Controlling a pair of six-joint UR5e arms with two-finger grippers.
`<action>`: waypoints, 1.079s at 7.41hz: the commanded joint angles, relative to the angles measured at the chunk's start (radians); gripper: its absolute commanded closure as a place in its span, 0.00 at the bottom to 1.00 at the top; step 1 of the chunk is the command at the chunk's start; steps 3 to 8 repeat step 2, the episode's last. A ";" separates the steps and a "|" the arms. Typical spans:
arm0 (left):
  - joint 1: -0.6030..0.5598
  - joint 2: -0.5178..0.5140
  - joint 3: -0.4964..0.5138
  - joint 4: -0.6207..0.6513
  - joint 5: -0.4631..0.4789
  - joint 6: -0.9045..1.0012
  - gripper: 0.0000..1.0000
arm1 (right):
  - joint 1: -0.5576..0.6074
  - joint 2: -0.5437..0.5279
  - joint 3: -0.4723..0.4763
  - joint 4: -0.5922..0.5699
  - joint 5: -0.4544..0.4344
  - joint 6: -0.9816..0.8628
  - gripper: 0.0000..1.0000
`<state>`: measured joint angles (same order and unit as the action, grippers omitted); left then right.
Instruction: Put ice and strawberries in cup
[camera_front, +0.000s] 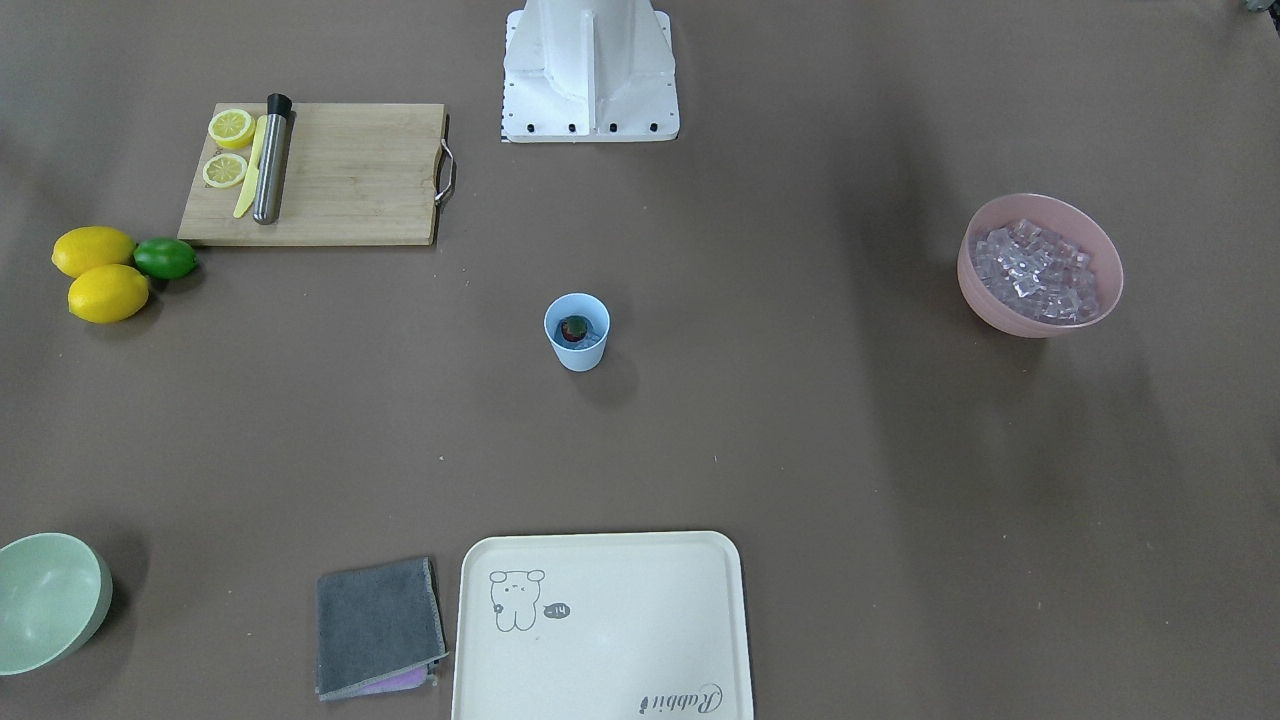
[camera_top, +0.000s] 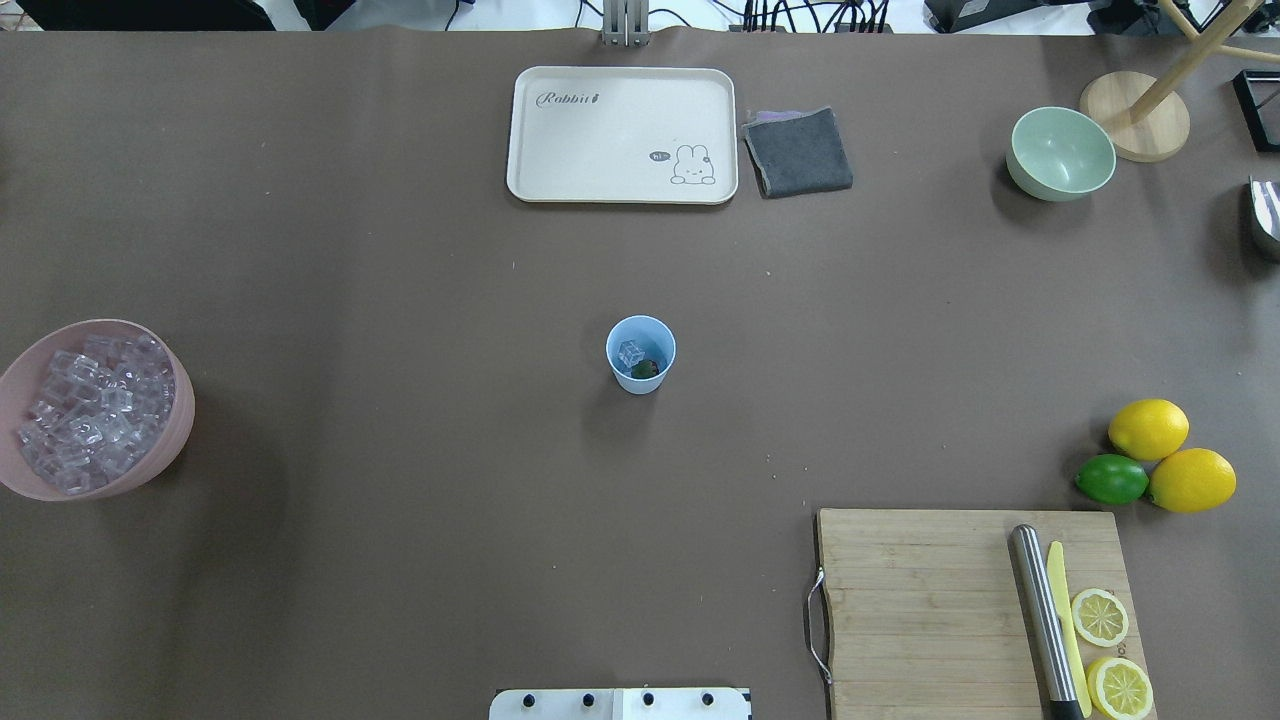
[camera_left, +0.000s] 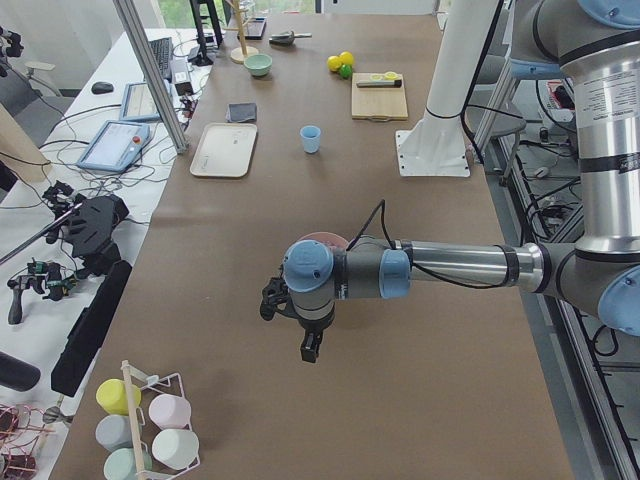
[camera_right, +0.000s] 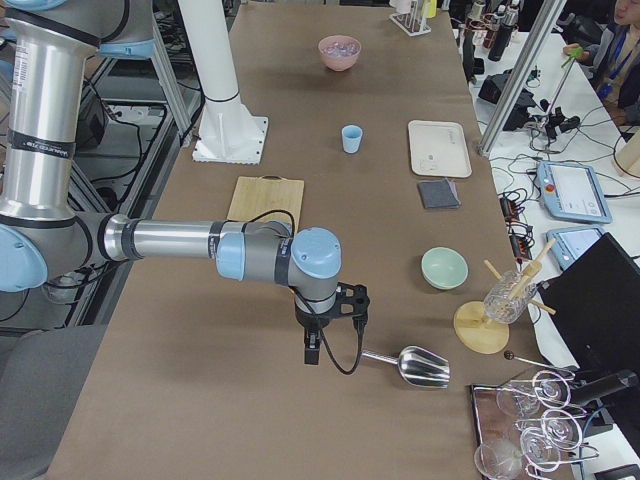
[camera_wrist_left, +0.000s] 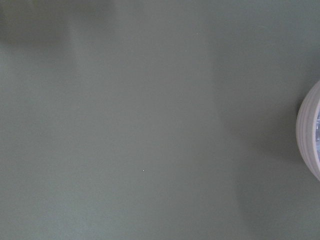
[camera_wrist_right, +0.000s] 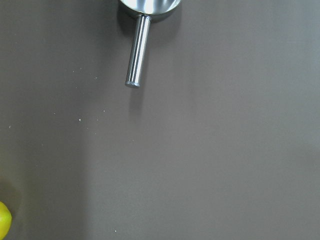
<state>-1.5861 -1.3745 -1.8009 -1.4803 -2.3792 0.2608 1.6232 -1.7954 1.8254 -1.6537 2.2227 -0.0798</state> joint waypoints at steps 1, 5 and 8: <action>0.000 0.000 0.000 0.000 0.000 0.000 0.00 | 0.001 0.002 0.000 0.000 -0.002 0.000 0.00; 0.000 0.000 0.000 0.000 0.000 0.000 0.00 | 0.001 0.002 0.000 0.000 -0.002 0.000 0.00; 0.000 0.000 0.000 0.000 0.000 0.000 0.00 | 0.001 0.002 0.000 0.000 -0.002 0.000 0.00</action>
